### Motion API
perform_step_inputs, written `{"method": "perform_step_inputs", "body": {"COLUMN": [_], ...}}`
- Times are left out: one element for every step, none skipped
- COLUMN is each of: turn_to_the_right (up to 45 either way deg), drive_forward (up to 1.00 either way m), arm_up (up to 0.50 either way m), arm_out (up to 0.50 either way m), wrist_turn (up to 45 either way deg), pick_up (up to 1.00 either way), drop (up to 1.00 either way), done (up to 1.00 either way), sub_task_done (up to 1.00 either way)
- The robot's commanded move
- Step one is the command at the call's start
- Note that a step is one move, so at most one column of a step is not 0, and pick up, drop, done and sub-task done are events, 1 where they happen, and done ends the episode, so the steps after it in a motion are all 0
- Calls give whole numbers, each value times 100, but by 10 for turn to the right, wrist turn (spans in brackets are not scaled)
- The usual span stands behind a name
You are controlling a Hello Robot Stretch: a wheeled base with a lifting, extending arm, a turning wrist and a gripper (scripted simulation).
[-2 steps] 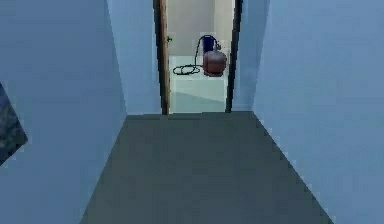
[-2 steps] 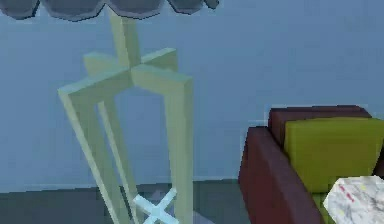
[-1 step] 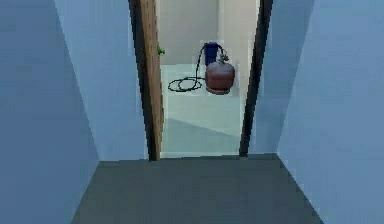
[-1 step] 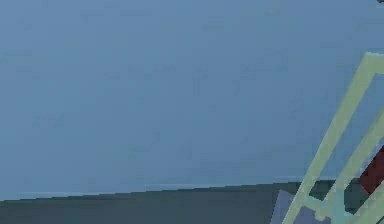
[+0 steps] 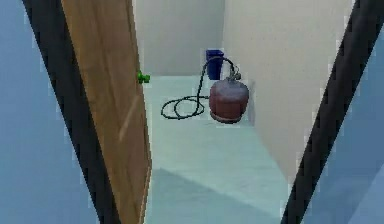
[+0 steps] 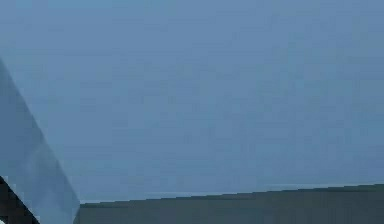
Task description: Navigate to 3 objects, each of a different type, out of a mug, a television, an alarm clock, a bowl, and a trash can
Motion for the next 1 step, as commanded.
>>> {"method": "perform_step_inputs", "body": {"turn_to_the_right": [-30], "drive_forward": [0], "arm_up": [0], "arm_out": [0], "wrist_turn": [0], "pick_up": [0], "drop": [0], "done": [0], "sub_task_done": [0]}}
